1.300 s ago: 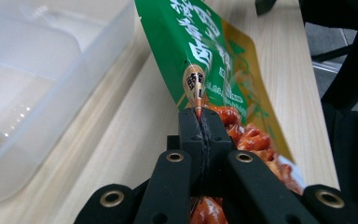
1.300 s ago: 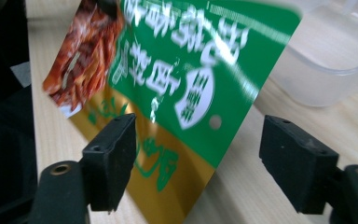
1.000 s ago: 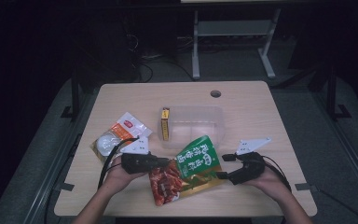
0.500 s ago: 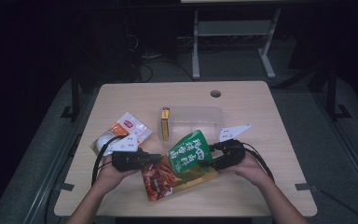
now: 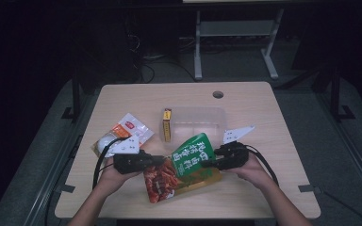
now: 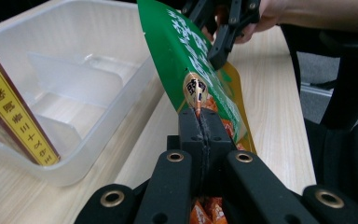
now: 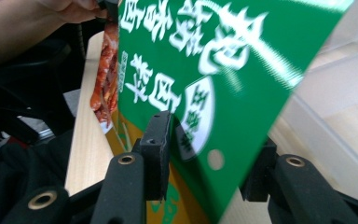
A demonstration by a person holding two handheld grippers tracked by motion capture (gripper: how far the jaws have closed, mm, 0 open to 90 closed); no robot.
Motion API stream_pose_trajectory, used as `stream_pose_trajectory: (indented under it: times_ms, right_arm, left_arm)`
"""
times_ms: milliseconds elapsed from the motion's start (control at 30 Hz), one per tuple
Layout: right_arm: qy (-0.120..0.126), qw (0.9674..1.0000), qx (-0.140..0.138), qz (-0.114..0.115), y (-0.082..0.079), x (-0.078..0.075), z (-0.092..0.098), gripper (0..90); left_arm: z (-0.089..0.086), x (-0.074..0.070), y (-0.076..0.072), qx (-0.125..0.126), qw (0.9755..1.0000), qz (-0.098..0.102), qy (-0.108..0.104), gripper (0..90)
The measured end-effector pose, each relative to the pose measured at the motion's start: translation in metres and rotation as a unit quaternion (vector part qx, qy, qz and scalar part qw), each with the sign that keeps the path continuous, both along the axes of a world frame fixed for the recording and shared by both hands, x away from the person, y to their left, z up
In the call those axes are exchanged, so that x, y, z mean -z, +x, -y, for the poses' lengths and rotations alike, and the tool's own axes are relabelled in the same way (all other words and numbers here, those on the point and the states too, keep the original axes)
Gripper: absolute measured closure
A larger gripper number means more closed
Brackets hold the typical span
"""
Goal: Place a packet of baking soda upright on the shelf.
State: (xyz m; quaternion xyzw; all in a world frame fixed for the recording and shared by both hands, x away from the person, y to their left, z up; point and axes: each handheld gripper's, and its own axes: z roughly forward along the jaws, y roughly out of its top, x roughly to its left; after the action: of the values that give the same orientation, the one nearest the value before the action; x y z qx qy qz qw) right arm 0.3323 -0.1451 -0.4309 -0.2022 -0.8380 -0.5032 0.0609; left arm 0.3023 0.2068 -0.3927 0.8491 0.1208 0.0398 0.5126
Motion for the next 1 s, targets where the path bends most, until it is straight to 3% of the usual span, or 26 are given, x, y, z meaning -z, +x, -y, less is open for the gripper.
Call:
stream_pose_trajectory:
  times_ms: [233,500,1000]
  right_arm:
    - [-0.001,1.0,-0.005,0.004,-0.001,0.0,-0.002,66.8]
    - [-0.01,0.9994,-0.017,0.029,-0.006,-0.004,-0.003,89.1]
    - [0.003,0.999,-0.035,0.026,-0.009,-0.015,0.003,90.0]
  left_arm:
    - [0.0,0.001,0.0,-0.001,1.0,0.0,0.006,89.7]
    - [0.001,0.004,0.001,-0.008,0.9999,0.002,0.011,89.6]
    - [0.001,0.006,0.002,-0.005,0.9999,0.001,0.011,87.4]
